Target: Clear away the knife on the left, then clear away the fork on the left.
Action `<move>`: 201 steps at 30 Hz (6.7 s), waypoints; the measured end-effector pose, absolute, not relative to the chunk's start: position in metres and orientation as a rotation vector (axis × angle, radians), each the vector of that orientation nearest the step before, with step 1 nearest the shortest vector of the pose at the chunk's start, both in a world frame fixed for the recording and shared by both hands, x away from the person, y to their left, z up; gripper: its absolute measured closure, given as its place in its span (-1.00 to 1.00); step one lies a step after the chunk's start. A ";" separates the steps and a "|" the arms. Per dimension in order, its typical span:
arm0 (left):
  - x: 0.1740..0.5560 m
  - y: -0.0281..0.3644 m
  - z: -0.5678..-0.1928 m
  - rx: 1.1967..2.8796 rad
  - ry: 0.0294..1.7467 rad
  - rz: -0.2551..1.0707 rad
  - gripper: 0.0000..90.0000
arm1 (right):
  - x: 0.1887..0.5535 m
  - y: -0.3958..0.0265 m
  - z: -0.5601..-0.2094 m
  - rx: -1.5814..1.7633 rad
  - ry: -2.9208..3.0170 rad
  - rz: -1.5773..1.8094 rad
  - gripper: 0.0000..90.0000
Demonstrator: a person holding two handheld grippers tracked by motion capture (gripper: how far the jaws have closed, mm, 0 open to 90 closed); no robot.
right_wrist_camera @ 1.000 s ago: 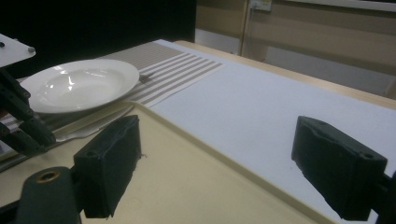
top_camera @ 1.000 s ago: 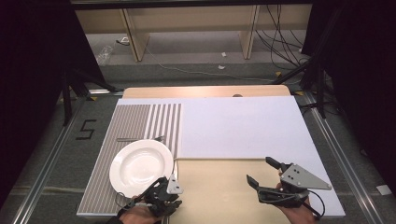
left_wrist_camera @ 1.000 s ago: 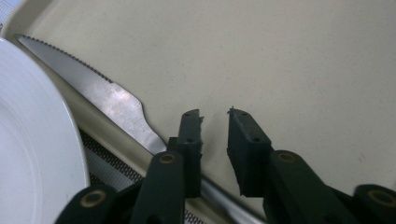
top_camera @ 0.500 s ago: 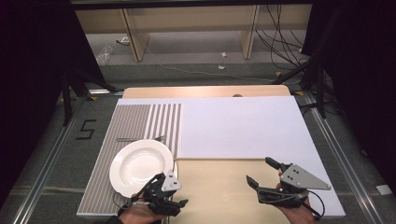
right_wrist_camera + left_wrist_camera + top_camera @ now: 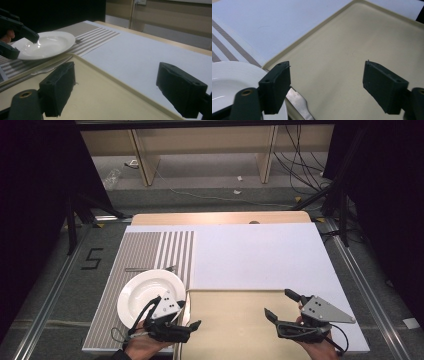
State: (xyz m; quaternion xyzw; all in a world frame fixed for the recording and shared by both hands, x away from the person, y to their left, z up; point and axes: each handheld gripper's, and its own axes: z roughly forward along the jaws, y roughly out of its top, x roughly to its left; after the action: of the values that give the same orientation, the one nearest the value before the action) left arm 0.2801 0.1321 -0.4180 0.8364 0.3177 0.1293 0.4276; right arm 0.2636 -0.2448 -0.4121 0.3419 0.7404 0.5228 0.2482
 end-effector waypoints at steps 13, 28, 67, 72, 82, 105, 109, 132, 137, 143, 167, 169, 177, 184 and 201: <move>0.286 0.158 -0.407 1.862 0.870 0.379 -0.55 | 0.260 -0.245 -0.412 0.935 2.017 1.416 -0.63; 0.301 0.184 -0.393 1.825 0.920 0.364 -0.55 | 0.260 -0.246 -0.412 0.932 2.017 1.414 -0.64; 0.349 0.281 -0.338 2.181 1.100 0.636 -0.51 | 0.262 -0.246 -0.412 0.948 2.010 1.410 -0.64; 0.358 0.281 -0.334 2.235 1.102 0.689 -0.51 | 0.262 -0.246 -0.412 0.954 2.009 1.411 -0.64; 0.378 0.287 -0.336 2.283 1.059 0.690 -0.50 | 0.262 -0.246 -0.413 0.953 2.011 1.410 -0.64; 0.443 0.305 -0.379 2.381 1.120 0.631 -0.47 | 0.263 -0.246 -0.413 0.958 2.018 1.410 -0.63; 0.451 0.303 -0.386 2.405 1.119 0.623 -0.46 | 0.263 -0.246 -0.413 0.955 2.016 1.413 -0.63; 0.493 0.289 -0.422 2.515 1.176 0.556 -0.44 | 0.263 -0.246 -0.414 0.961 2.018 1.417 -0.63; 0.498 0.288 -0.428 2.526 1.201 0.520 -0.41 | 0.263 -0.246 -0.414 0.960 2.019 1.417 -0.63; 0.504 0.288 -0.433 2.543 1.225 0.472 -0.39 | 0.263 -0.246 -0.414 0.958 2.020 1.417 -0.63; 0.517 0.277 -0.455 2.690 1.228 0.360 -0.45 | 0.264 -0.246 -0.415 0.960 2.025 1.424 -0.63; 0.517 0.278 -0.456 2.695 1.229 0.355 -0.44 | 0.264 -0.246 -0.414 0.960 2.025 1.423 -0.63; 0.517 0.275 -0.456 2.705 1.208 0.333 -0.38 | 0.264 -0.246 -0.414 0.958 2.028 1.421 -0.63; 0.518 0.272 -0.458 2.722 1.193 0.321 -0.34 | 0.264 -0.246 -0.415 0.960 2.026 1.423 -0.63; 0.521 0.268 -0.462 2.764 1.136 0.280 -0.15 | 0.264 -0.246 -0.415 0.961 2.031 1.416 -0.63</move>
State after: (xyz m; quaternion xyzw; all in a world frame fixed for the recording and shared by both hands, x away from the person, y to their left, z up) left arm 0.5213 0.2676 -0.4623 0.9186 0.3775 0.0932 0.0701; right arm 0.2639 -0.2458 -0.4146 0.3511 0.7423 0.5176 0.2405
